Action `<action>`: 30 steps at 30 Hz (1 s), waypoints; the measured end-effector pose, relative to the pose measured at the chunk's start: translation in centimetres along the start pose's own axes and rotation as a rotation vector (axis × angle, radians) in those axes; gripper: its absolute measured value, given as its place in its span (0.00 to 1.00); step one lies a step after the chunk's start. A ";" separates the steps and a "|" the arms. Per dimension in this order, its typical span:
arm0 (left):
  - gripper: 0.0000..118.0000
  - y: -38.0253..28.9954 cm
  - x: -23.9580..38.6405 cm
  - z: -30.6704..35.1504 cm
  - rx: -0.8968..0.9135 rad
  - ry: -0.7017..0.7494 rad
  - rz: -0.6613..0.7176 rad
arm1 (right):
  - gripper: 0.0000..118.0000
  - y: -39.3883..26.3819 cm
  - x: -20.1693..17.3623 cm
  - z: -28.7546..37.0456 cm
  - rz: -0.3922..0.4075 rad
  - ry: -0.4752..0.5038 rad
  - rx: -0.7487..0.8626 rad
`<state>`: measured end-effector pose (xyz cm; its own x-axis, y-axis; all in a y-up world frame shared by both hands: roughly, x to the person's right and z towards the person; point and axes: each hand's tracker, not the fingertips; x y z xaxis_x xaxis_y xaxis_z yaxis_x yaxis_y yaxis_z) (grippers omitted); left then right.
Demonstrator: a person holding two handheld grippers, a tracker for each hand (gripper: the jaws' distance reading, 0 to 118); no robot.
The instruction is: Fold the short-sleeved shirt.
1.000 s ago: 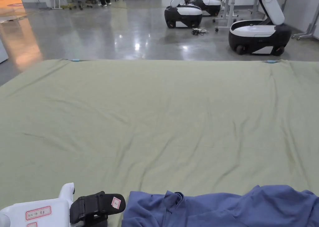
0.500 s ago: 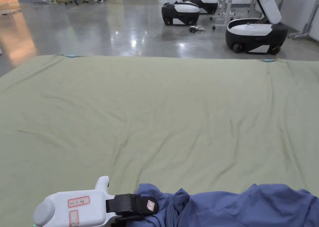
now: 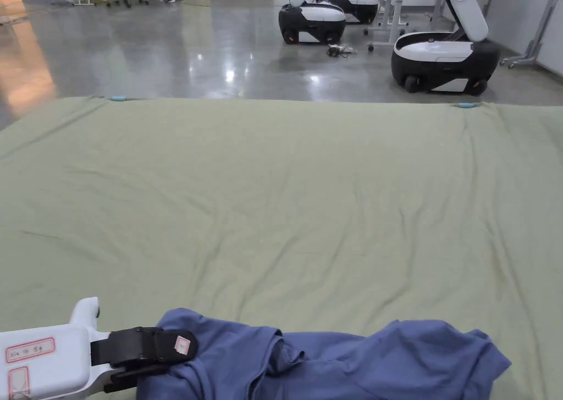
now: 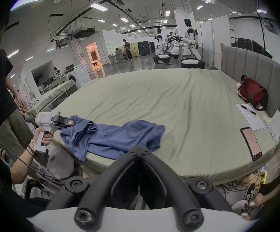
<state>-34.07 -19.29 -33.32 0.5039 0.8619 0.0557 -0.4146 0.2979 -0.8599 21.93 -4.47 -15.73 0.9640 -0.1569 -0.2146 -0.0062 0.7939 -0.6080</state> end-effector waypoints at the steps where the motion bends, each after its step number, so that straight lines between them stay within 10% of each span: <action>1: 0.08 -0.3 1.0 0.4 0.021 0.056 -0.009 | 0.03 0.0 -0.1 0.0 0.002 0.001 -0.001; 9: 0.08 -5.1 16.7 -4.4 0.033 0.498 -0.335 | 0.03 -0.1 0.4 -0.4 0.013 0.003 -0.010; 22: 0.08 -13.2 23.1 -26.4 -0.165 0.490 -0.459 | 0.03 -2.3 3.0 1.1 -0.048 -0.025 -0.007; 26: 0.22 -13.0 20.7 -27.7 -0.147 0.397 -0.370 | 0.03 -3.1 4.2 2.0 -0.072 -0.044 -0.002; 30: 0.85 -11.4 22.3 -24.2 -0.201 0.208 -0.276 | 0.03 -3.6 4.7 2.4 -0.083 -0.062 -0.005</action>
<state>0.28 -13.44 -34.54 0.7268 0.6533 0.2122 -0.0958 0.4024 -0.9104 27.15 -6.66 -12.76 0.9759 -0.1852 -0.1158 0.0732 0.7769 -0.6254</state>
